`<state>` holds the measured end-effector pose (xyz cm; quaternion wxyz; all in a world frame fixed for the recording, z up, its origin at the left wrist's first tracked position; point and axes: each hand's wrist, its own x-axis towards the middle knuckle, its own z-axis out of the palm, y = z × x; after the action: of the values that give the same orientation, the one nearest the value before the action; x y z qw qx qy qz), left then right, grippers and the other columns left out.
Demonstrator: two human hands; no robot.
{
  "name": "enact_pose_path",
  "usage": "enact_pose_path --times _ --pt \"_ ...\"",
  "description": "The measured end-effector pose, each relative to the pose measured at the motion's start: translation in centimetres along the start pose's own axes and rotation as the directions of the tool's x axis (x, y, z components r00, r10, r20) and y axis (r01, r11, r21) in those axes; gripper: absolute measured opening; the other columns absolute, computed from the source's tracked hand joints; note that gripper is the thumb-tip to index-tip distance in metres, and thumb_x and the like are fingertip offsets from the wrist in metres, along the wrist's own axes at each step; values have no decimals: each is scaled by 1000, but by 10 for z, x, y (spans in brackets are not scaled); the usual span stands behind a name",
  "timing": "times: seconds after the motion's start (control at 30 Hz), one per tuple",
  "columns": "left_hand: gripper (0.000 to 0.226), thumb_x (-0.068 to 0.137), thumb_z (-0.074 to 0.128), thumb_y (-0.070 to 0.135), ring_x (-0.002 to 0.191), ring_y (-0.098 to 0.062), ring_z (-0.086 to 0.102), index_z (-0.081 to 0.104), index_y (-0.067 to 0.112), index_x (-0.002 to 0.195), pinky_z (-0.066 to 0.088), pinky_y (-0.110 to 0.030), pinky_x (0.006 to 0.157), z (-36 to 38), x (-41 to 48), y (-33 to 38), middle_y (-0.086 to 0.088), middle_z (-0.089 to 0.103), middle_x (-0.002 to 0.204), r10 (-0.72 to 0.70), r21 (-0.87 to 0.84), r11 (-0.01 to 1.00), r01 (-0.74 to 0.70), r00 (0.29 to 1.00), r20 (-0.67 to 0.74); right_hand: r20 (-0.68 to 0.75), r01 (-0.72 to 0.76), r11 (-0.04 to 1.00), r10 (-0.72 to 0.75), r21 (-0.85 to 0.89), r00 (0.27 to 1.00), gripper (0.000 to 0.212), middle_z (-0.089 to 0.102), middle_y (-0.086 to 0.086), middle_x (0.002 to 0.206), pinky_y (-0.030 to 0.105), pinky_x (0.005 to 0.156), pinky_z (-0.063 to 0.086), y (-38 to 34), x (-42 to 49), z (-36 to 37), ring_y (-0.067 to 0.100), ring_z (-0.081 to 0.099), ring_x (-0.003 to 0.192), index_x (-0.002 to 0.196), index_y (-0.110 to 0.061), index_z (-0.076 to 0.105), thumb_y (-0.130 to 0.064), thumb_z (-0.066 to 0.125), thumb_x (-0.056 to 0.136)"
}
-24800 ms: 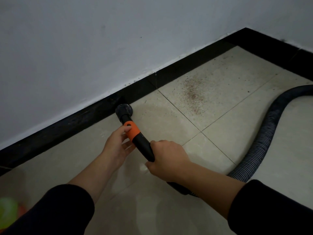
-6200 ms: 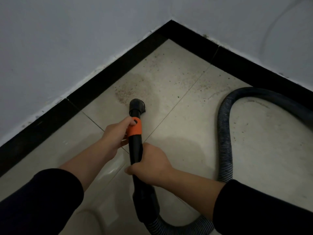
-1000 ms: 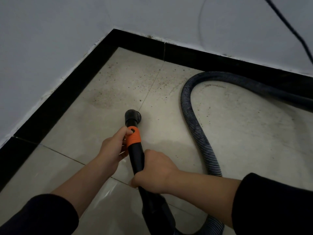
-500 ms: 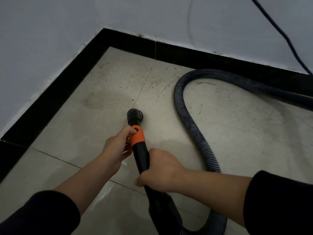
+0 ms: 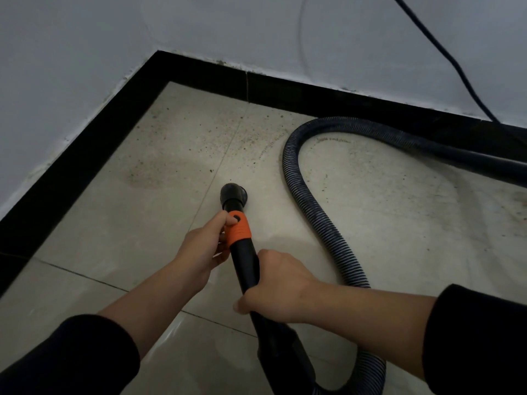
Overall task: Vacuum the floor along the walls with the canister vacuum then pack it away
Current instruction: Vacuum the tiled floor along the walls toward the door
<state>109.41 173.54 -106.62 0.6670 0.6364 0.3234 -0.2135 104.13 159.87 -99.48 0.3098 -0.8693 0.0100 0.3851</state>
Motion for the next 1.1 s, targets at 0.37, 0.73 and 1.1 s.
enact_pose_path --times 0.37,0.73,1.1 --pt "35 78 67 27 87 -24 60 65 5 105 53 -38 83 -2 11 13 -12 65 99 17 3 1000 -17 999 -42 -36 -21 997 23 76 999 41 50 -4 83 25 56 43 -12 14 0 17 55 80 90 -21 45 -36 79 73" --pt "35 81 65 26 90 -23 60 64 6 110 52 -34 77 -11 27 32 -11 64 102 34 -20 999 -35 999 -42 -95 -38 991 51 126 994 42 56 0 92 30 65 48 -32 35 2 20 58 83 96 -19 49 -36 79 71" --pt "37 80 65 28 92 -24 60 62 6 111 53 -38 85 -7 39 42 -11 64 104 55 20 998 -55 998 -8 -143 -32 989 52 141 988 41 52 -3 84 27 56 43 -33 45 -2 17 56 78 95 -20 47 -36 77 73"
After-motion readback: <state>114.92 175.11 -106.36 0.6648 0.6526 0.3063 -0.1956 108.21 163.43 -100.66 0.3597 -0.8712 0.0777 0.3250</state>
